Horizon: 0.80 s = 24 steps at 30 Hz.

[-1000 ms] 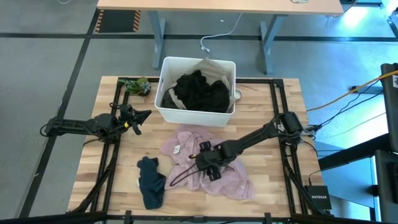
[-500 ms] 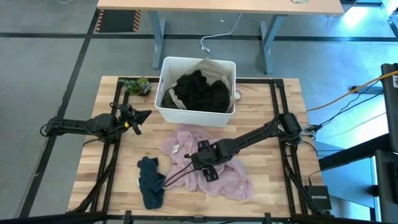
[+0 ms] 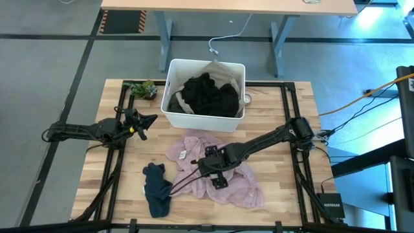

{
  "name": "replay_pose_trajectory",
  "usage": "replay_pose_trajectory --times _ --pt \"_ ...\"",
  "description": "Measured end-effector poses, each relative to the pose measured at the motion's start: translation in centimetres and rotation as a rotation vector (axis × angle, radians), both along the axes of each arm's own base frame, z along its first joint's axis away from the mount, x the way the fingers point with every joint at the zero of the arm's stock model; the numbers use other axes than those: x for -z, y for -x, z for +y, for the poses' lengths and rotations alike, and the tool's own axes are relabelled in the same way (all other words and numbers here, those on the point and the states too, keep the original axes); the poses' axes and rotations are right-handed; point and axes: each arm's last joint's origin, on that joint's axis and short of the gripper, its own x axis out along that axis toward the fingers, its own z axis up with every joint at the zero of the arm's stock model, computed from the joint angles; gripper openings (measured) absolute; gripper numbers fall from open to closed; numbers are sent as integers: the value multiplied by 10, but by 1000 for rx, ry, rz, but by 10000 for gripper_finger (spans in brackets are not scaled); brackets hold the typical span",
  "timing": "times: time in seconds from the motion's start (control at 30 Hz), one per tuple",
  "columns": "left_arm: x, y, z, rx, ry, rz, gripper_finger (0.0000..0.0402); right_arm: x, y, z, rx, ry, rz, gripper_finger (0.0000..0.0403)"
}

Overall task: Sort clothes
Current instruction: Put the pink shirt into the white bin

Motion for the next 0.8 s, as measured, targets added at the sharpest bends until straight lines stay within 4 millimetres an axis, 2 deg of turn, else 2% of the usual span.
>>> replay_pose_trajectory --times 0.27,0.43,0.6,0.8 --pt "0 0 0 0 0 0 8 0 0 0 27 1 0 393" --pt "0 0 0 0 0 0 8 3 -2 -2 -31 92 -25 392" --pt "0 0 0 1 0 0 8 32 -13 -3 -56 114 -7 392" --pt "0 0 0 1 0 0 8 77 -27 -18 -44 95 76 391"
